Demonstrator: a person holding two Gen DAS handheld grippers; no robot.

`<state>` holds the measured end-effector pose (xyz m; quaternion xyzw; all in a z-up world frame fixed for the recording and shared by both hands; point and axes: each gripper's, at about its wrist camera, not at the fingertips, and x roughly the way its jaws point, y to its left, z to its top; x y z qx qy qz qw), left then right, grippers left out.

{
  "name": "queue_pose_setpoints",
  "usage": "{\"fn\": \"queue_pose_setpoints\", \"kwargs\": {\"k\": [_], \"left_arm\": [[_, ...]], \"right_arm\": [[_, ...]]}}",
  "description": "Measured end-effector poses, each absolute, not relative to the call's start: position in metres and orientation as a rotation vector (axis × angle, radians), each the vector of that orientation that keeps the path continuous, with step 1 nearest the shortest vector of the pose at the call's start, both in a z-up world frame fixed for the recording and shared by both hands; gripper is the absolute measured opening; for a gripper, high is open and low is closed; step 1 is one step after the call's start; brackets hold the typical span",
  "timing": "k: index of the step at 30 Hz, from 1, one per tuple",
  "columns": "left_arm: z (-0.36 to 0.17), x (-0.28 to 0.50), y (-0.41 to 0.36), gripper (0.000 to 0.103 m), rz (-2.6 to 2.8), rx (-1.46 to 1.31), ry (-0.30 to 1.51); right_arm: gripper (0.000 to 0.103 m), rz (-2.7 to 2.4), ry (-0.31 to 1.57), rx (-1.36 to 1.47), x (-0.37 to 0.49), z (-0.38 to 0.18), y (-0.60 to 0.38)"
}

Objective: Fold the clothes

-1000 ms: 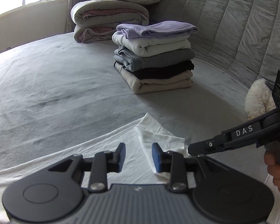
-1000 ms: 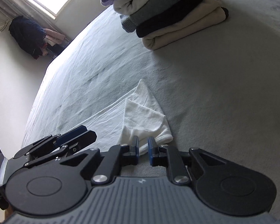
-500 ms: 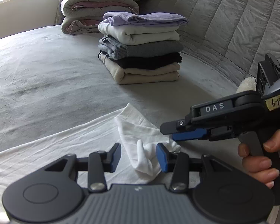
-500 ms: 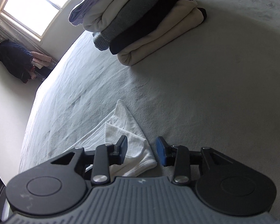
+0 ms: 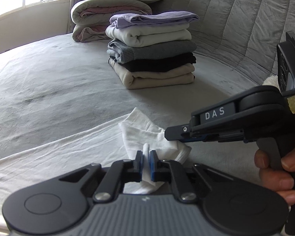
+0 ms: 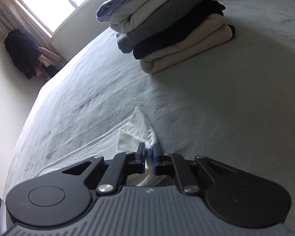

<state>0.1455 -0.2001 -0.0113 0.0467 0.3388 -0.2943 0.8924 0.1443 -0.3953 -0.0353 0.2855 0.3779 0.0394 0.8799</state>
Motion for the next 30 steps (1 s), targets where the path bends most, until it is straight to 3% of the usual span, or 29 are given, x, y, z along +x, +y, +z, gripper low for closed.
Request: {"fn": "queue_pose_setpoints", "kwargs": {"k": [11,13,17,20,30], "left_arm": [[0.006,0.126,-0.209,0.002,-0.625,0.006,0.641],[0.006,0.123,-0.212,0.002,-0.607,0.005,0.643],[0.001,0.114,-0.202,0.002,-0.538,-0.032,0.649],[-0.007,0.107,-0.185,0.002,-0.463,-0.100,0.659],[-0.016,0.097,-0.153,0.002,-0.382,-0.230,0.605]], "right_arm": [[0.003,0.061,0.751,0.681,0.136,-0.024,-0.415],[0.015,0.045,0.764,0.697,0.134,-0.025,-0.421],[0.019,0.035,0.792,0.760,0.131,-0.031,-0.433],[0.044,0.059,0.802,0.804,0.131,-0.032,-0.433],[0.044,0.272,0.922,0.983,0.132,-0.031,-0.408]]}}
